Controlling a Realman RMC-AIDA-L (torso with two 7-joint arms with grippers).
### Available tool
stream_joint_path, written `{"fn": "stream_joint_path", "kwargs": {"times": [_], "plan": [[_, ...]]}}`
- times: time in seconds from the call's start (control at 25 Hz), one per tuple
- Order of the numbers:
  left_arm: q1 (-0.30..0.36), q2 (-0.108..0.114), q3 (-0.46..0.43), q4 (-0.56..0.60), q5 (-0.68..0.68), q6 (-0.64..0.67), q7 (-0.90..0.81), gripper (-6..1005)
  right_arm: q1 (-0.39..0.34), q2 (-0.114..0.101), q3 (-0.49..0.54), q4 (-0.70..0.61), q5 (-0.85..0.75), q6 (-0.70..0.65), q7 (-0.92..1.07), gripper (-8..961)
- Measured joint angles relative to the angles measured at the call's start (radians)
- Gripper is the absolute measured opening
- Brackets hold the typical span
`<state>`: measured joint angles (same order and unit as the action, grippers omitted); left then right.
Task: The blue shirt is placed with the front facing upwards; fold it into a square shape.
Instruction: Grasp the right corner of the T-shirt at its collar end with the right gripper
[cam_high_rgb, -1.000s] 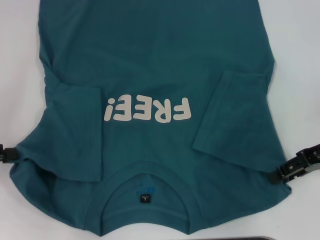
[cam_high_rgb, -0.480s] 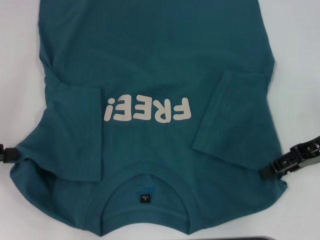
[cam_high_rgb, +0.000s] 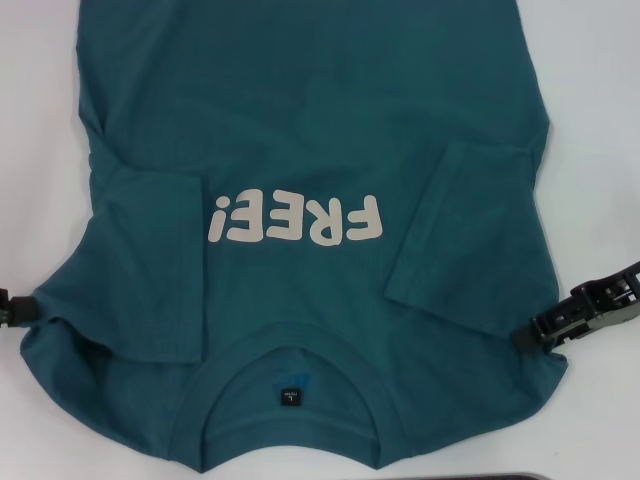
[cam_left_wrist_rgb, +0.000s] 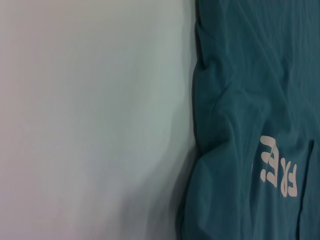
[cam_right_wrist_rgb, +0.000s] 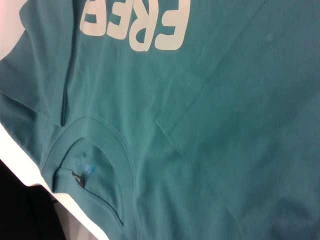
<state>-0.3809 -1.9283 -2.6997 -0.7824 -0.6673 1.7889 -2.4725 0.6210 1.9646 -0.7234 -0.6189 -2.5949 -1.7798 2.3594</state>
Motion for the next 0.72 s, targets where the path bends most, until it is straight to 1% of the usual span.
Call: {"fn": "stream_joint_path", "kwargs": {"times": [0.2,0.4,0.56,0.72], "plan": [[0.000,-0.001,0.000,0.000,0.000,0.002,0.001,50,-0.008,-0.001,-0.002,-0.009,-0.001,-0.010,0.004,648],[0.000,-0.001,0.001,0.000,0.000,0.002,0.001,50,-0.011,-0.005,-0.003,-0.012,-0.004,-0.015,0.005,442],[0.000,-0.001,0.000,0.000,0.000,0.005,0.001,51,-0.013,-0.013,0.000,-0.012,-0.004,-0.011,0.013,353],[0.000,-0.001,0.004,0.000,0.000,0.005,0.001,50,-0.013,-0.013,-0.002,-0.009,-0.004,-0.005,0.016,264]]}}
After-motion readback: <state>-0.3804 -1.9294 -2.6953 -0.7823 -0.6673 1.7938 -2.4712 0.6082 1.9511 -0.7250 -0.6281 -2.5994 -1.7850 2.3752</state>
